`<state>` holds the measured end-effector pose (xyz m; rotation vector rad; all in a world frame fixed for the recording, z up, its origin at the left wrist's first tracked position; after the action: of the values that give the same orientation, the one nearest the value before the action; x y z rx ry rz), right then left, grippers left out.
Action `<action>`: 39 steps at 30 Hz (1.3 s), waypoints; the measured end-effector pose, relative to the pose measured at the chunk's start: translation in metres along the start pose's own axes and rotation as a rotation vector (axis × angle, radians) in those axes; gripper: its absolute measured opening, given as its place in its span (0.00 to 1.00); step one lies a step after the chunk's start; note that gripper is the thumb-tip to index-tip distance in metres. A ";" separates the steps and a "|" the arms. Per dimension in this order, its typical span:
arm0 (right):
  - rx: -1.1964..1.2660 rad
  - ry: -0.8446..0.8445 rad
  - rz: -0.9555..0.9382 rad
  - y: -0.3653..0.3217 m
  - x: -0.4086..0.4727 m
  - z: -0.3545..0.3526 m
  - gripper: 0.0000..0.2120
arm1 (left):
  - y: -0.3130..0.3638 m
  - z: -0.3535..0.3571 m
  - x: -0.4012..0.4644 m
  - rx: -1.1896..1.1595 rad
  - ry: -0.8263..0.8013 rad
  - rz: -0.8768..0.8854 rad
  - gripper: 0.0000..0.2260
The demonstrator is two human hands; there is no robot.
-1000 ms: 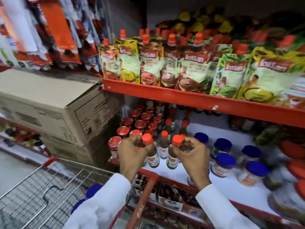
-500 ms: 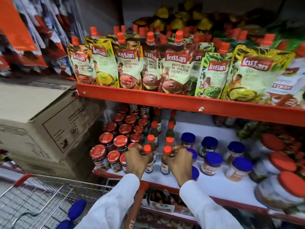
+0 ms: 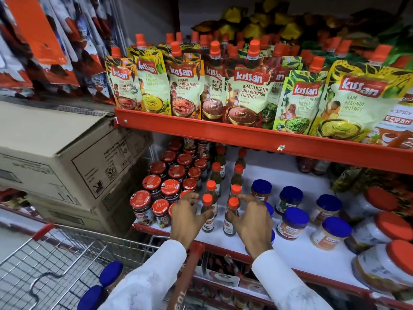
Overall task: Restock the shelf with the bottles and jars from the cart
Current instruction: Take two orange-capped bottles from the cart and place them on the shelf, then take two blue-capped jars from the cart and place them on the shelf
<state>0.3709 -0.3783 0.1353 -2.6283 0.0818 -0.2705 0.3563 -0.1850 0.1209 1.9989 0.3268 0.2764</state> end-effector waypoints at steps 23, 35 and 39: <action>-0.188 -0.478 -1.131 -0.192 -0.147 0.152 0.32 | -0.166 -0.209 -0.179 0.393 0.350 -0.348 0.31; 0.042 -1.133 -0.383 -0.185 -0.139 0.316 0.33 | -0.289 -0.188 -0.176 -0.293 0.538 -0.867 0.31; 0.052 -1.180 -0.433 -0.179 -0.139 0.355 0.34 | -0.305 -0.178 -0.179 -0.277 0.651 -0.810 0.17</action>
<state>0.3099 -0.0404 -0.1076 -2.3077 -0.8561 1.1099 0.0967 0.0296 -0.0870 1.3180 1.3805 0.4114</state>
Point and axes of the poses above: each hand's wrist, its own x-axis towards the middle knuckle, its own z-axis out of the palm, y = z × x, the point moved 5 cm from there along x, towards the middle knuckle, and after that the axes turned 11 degrees about -x, right-handed, at the moved point
